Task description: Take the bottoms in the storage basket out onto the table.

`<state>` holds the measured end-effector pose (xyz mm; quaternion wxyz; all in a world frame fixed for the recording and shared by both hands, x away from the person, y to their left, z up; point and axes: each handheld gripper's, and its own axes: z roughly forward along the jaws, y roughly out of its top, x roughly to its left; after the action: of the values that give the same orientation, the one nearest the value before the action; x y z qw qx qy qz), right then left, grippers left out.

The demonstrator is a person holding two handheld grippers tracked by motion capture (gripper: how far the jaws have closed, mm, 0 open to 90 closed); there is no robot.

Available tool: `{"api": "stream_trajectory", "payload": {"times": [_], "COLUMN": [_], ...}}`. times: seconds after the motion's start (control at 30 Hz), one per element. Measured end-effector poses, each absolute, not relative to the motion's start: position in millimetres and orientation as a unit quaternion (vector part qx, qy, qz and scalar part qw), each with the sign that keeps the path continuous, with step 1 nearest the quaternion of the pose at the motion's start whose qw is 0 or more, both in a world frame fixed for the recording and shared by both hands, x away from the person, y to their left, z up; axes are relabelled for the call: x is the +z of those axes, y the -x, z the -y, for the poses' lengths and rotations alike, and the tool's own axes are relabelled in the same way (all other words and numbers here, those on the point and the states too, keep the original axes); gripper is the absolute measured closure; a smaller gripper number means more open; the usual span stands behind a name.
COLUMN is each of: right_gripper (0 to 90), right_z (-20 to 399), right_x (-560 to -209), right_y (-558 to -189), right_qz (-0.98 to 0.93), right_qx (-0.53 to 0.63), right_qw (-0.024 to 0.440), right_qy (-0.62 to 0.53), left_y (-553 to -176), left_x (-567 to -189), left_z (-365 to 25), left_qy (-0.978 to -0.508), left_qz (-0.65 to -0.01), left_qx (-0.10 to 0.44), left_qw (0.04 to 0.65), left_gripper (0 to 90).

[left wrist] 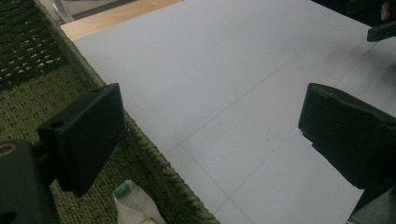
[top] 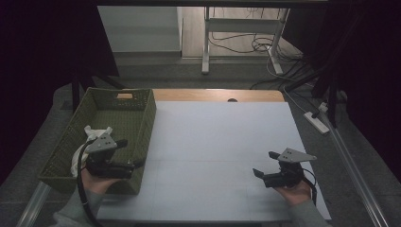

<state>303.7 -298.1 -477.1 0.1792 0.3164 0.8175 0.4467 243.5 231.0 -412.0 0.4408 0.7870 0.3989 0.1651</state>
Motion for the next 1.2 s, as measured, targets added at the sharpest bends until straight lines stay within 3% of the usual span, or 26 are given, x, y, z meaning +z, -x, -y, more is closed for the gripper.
{"api": "stream_trajectory", "payload": {"times": [1.2], "right_gripper": [7.9], "right_z": [294], "right_x": [-481], "right_y": [-306], "right_qz": [-0.826], "right_qx": [0.432], "right_qw": [0.181], "right_qy": [-0.315], "left_y": [-268], "left_x": [-399], "left_z": [-262], "left_qy": [-0.778], "left_qz": [-0.425], "left_qx": [0.18], "left_qw": [0.427], "left_gripper": [7.8]}}
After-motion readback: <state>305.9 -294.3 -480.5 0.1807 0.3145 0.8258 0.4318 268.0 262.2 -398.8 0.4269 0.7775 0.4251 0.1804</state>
